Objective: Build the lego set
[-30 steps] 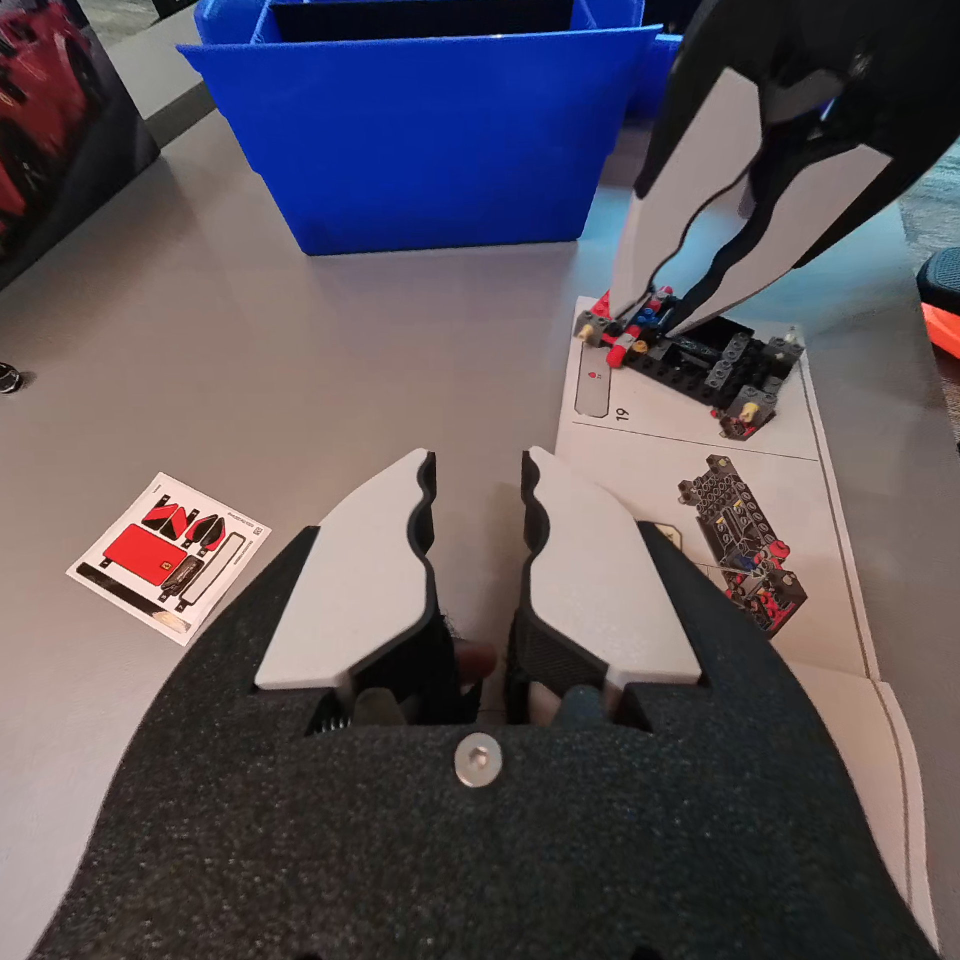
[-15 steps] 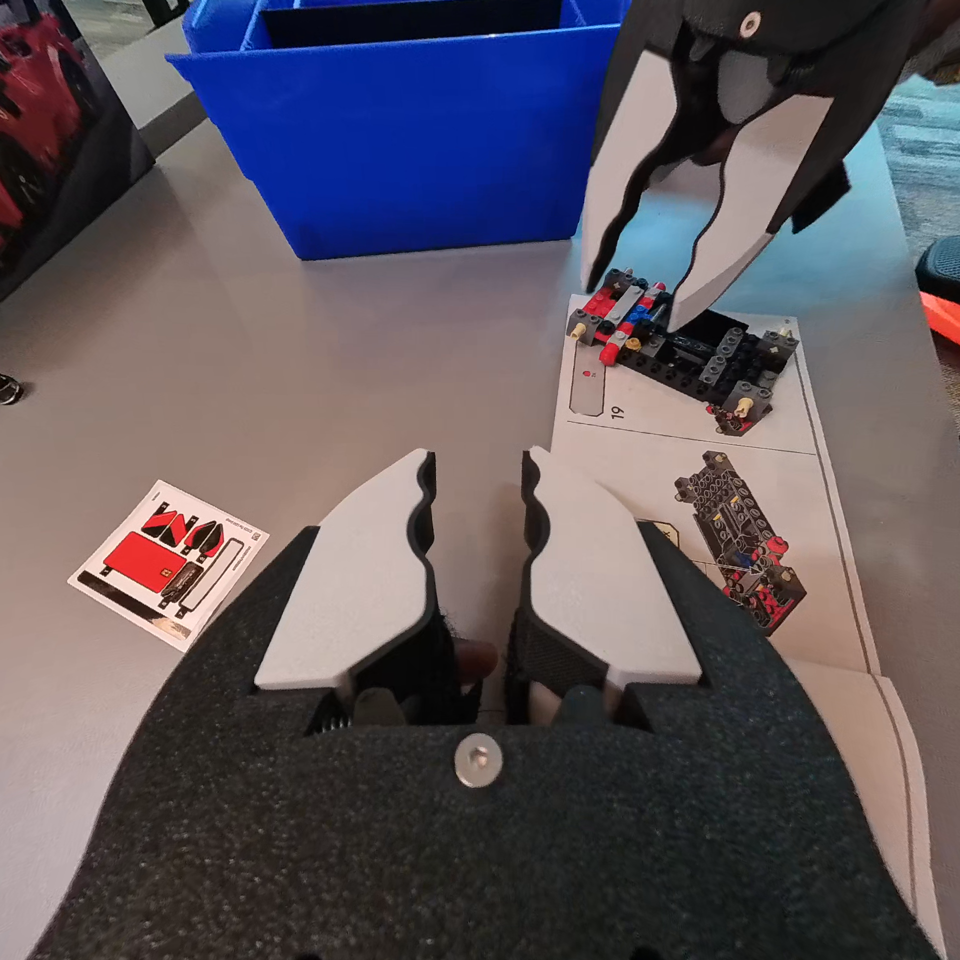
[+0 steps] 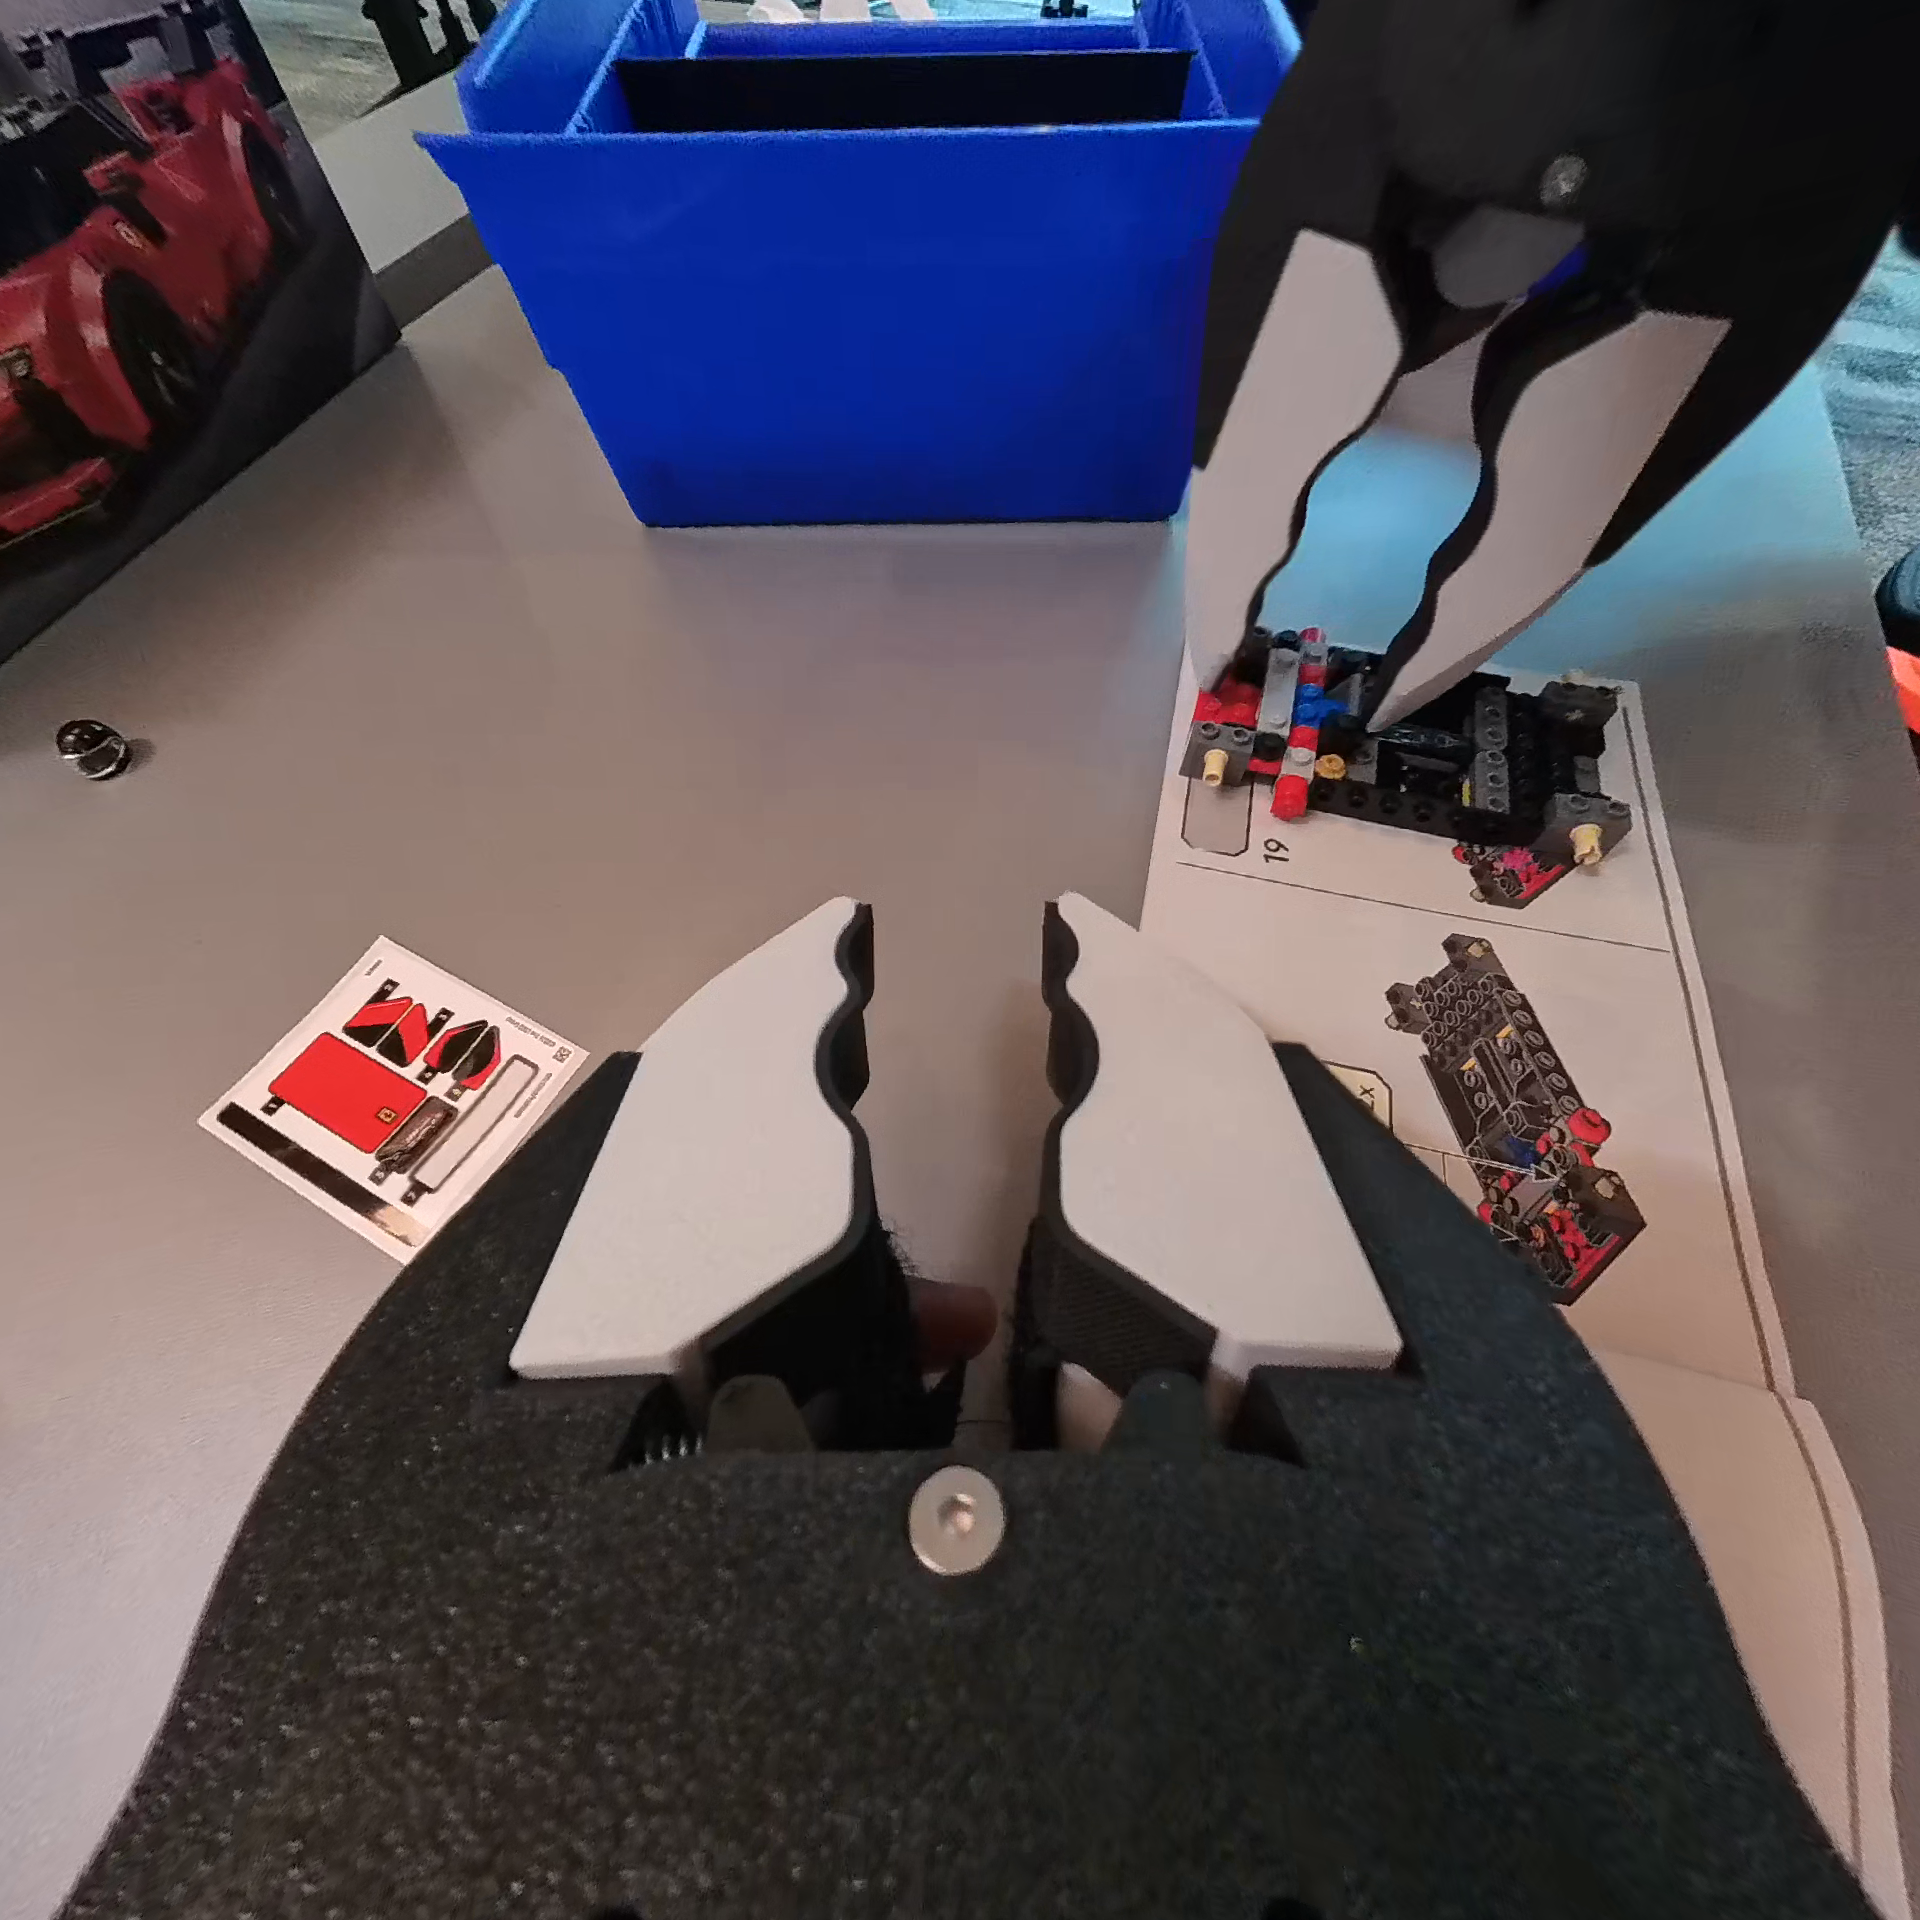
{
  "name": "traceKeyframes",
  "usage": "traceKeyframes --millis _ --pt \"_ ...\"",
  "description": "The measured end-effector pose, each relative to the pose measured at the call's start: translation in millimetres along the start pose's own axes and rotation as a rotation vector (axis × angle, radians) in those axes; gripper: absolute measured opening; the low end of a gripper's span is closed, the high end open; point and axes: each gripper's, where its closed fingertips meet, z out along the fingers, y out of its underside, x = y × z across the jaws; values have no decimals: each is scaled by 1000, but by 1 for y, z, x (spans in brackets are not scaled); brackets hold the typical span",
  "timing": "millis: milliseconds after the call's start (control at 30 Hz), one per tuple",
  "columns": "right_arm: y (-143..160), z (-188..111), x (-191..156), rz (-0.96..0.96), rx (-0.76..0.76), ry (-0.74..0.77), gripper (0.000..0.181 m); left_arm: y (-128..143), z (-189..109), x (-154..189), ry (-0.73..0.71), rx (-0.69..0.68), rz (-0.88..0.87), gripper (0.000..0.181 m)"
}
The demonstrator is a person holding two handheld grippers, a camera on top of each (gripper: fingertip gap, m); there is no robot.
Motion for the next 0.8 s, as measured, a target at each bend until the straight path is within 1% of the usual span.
traceKeyframes --millis 67,167,233,333,400,467,533,567,600,667,733,800 --pt "-1 -1 0 -24 29 36 37 -3 -1 0 -1 13 0 30" --pt "0 -5 4 18 87 108 41 -7 -2 -2 -27 34 14 30" --pt "-6 -14 3 97 216 130 41 -10 -5 -8 -63 55 18 30" --pt "-18 -40 -1 219 499 165 45 -16 -10 -17 -111 105 -12 30" --pt "-23 -66 -2 283 709 200 54 -20 -14 -23 -139 140 -38 31" --pt "-20 -95 -4 346 899 217 63 -24 -18 -29 -168 171 -61 34" --pt "-12 -122 -4 416 1056 208 83 -29 -23 -33 -188 210 -74 37" --pt "-6 -134 -3 463 1118 200 98 -31 -25 -35 -197 230 -81 40" --pt "2 -145 1 517 1165 204 108 -32 -26 -37 -207 245 -89 45" --pt "22 -163 11 597 1196 273 127 -33 -29 -41 -217 265 -107 59" --pt "45 -179 25 620 1147 420 145 -33 -31 -45 -230 286 -141 83" --pt "66 -199 38 624 1077 549 147 -35 -31 -48 -224 308 -178 99"
